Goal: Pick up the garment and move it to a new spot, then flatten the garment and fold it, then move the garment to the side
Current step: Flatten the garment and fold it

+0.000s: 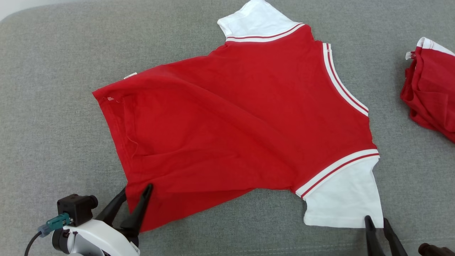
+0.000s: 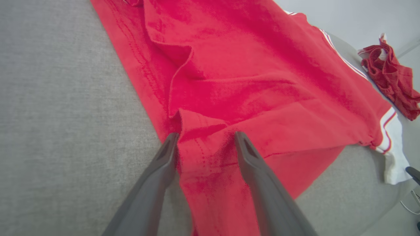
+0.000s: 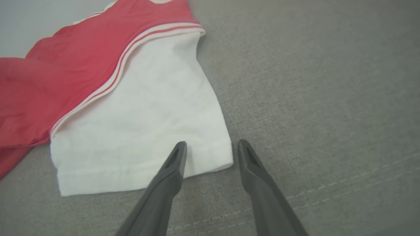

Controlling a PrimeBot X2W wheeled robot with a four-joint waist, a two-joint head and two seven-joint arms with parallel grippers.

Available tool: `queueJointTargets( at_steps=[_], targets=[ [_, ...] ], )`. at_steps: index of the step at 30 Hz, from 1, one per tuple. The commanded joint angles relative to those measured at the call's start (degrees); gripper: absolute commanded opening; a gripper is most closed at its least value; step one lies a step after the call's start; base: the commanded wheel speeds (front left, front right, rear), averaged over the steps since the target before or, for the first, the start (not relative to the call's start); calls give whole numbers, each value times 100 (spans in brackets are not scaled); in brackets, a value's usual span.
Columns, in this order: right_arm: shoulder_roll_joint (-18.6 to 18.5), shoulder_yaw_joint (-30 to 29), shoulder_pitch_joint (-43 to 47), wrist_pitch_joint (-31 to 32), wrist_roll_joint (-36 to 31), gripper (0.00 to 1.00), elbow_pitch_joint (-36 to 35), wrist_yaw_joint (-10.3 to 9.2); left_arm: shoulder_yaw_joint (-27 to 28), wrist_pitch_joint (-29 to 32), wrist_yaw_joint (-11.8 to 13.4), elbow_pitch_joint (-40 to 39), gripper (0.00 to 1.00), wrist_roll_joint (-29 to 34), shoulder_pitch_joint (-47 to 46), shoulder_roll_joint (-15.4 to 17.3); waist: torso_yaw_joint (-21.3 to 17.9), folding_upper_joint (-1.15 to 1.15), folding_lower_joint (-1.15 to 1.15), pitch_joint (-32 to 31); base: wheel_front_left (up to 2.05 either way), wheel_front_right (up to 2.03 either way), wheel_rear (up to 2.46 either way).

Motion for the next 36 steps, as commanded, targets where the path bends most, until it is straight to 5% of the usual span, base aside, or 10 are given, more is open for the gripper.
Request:
queueJointTargets(
  at_steps=[1,8,21,36],
  targets=[
    [-82,108,-72,-67,8,0,-144,-1,208,-38,-22,-119,0,-55,-171,151,0,0,0,0,0,0,0],
    [-82,-54,-62,-67,34,0,-504,-1,249,89,157,-612,0,-119,83,350,-10,0,0,-3,0,0,0],
    [-82,-745,8,-67,97,0,-1614,-1,288,496,896,-2697,0,-202,905,836,213,0,0,-153,0,0,0],
    [-82,-1229,74,-67,-17,0,-2043,-1,81,570,766,-3448,0,-616,1309,671,686,0,0,-291,0,0,0]
  ],
)
